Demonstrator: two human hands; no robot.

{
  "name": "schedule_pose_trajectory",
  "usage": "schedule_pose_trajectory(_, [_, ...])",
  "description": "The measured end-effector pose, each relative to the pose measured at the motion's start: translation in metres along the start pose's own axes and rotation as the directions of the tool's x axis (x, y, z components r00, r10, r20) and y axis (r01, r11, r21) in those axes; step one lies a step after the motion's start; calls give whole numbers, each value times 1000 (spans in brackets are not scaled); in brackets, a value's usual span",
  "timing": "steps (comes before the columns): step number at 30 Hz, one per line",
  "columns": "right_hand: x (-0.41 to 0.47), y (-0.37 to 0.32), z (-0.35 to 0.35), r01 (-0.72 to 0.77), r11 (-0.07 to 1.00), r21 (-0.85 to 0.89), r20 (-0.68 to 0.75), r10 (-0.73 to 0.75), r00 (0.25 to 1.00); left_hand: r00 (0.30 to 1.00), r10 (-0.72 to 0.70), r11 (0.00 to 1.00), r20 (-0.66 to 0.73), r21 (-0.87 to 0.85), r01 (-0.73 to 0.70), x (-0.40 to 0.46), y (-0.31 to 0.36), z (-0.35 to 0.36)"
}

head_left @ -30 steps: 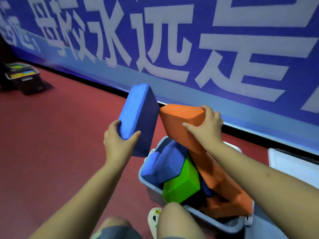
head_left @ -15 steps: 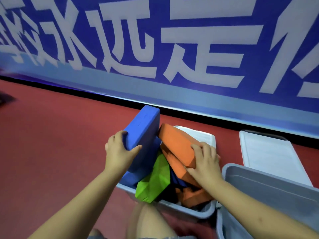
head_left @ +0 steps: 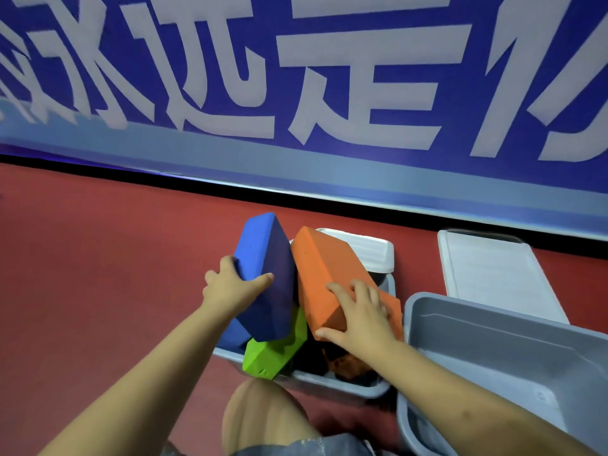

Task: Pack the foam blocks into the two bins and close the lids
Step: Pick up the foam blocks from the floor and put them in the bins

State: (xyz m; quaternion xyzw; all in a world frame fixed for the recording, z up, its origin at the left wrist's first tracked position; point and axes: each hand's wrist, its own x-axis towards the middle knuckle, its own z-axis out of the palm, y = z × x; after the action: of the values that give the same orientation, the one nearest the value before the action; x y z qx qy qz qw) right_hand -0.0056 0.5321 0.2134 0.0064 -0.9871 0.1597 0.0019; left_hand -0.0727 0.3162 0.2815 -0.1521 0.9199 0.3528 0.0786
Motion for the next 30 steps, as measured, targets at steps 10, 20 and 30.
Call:
schedule_pose_trajectory(10, [17,17,-12,10,984,180,-14,-8,1000,961,250,968,117,-68,-243,-14,9,4])
schedule_pose_trajectory(20, [28,30,-19,28,927,374,74,-60,995,854,412,904,318,-31,-425,-20,22,29])
schedule_pose_trajectory(30, [33,26,-28,23,962,271,95,-50,994,893,346,935,286,-188,-302,-23,18,14])
